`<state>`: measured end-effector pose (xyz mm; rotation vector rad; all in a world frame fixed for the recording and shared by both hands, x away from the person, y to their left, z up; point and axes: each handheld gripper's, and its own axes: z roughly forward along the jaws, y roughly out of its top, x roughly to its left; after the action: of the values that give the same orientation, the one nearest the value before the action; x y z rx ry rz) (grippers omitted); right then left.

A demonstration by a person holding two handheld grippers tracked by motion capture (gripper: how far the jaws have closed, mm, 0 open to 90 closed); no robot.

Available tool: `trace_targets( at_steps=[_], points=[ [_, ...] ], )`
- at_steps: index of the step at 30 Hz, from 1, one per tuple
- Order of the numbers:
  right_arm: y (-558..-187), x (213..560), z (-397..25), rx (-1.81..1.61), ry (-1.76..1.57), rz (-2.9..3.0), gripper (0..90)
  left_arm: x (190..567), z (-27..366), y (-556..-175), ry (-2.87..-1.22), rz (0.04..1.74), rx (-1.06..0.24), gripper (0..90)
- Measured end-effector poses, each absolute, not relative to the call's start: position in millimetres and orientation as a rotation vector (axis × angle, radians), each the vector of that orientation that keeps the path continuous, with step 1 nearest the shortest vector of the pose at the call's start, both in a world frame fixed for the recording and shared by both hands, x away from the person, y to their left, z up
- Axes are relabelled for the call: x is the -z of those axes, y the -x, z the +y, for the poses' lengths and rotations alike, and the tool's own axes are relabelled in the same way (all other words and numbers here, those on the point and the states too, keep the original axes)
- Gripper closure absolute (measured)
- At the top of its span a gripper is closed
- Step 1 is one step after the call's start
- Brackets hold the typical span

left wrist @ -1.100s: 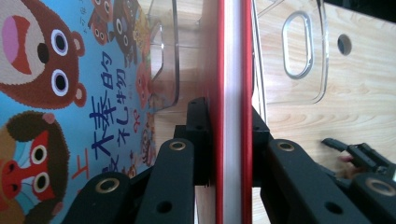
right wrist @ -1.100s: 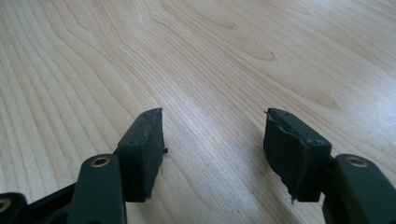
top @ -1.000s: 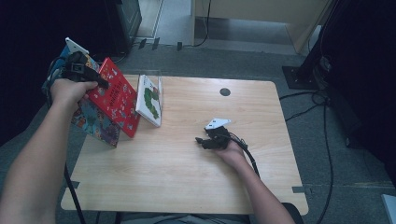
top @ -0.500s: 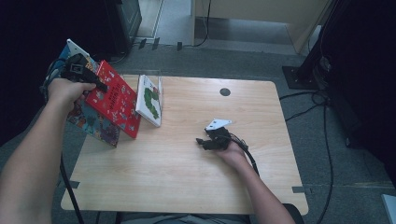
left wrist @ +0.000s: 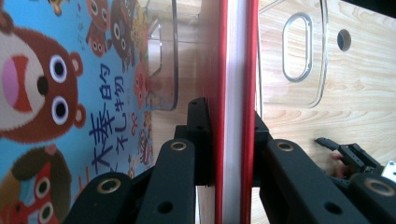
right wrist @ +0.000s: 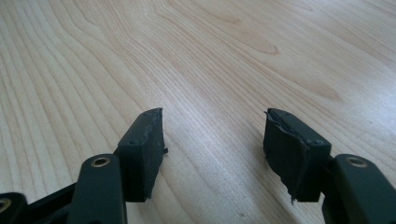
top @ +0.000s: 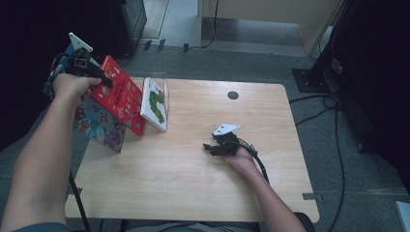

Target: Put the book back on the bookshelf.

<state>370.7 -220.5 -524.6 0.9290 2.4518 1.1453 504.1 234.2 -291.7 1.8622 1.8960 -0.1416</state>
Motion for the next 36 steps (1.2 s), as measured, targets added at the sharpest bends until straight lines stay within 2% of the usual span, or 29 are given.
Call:
trace_targets(
  at_steps=[11,20,36],
  points=[
    [-364.3,524.5,-221.6,-1.139,-0.949,2.442,38.2,286.8,234.5,-515.4,-1.878,1.897,0.137,80.1],
    [-360.3,524.5,-223.0,-1.133,-0.962,2.434,38.3,281.4,240.8,-515.2,-1.860,1.924,0.073,80.0],
    [-359.9,524.6,-223.5,-1.136,-0.963,2.435,38.2,300.7,226.3,-530.8,-1.815,1.894,0.073,79.5]
  ],
)
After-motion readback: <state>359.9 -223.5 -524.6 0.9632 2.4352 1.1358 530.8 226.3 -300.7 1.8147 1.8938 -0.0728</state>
